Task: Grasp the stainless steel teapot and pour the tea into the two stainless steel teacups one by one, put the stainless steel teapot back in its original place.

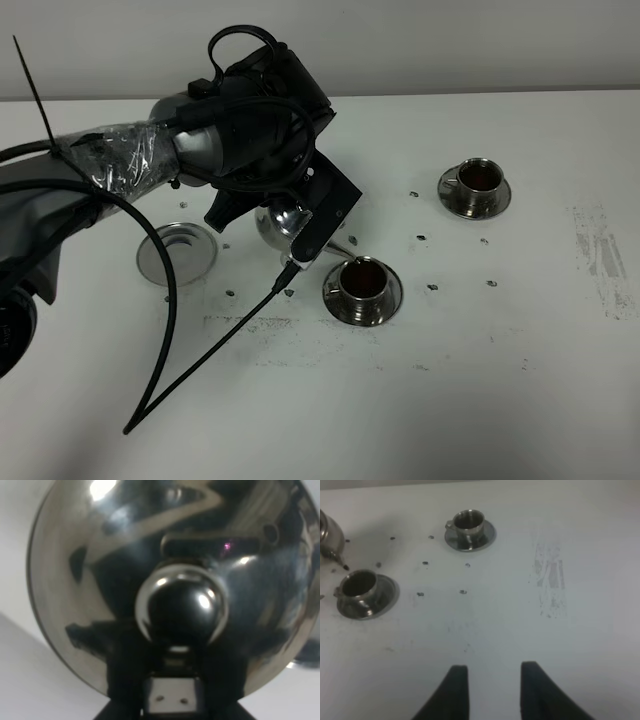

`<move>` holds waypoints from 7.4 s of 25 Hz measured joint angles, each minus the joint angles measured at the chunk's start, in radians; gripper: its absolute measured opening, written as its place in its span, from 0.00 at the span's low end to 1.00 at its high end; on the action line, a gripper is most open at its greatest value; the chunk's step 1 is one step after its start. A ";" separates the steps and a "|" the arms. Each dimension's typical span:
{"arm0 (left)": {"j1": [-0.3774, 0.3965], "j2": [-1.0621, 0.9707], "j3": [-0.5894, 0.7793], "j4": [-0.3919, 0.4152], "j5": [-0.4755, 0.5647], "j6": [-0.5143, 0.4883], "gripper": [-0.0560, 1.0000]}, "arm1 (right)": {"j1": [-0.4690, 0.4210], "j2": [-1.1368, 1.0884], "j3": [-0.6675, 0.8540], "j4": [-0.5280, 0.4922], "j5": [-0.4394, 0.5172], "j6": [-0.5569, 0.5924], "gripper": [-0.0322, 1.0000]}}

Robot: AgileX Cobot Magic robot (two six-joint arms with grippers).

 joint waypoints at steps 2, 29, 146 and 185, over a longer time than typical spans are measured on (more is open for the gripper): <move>0.009 -0.009 0.000 -0.055 -0.002 -0.002 0.23 | 0.000 0.000 0.000 0.000 0.000 0.000 0.27; 0.234 -0.306 0.516 -0.562 -0.233 -0.121 0.23 | 0.000 0.000 0.000 0.002 0.000 0.000 0.27; 0.422 -0.582 0.547 -0.477 -0.133 -1.157 0.55 | 0.000 0.000 0.000 0.002 0.000 0.001 0.27; 0.571 -1.726 1.089 -0.369 0.199 -1.624 0.54 | 0.000 0.000 0.000 0.004 0.000 0.001 0.27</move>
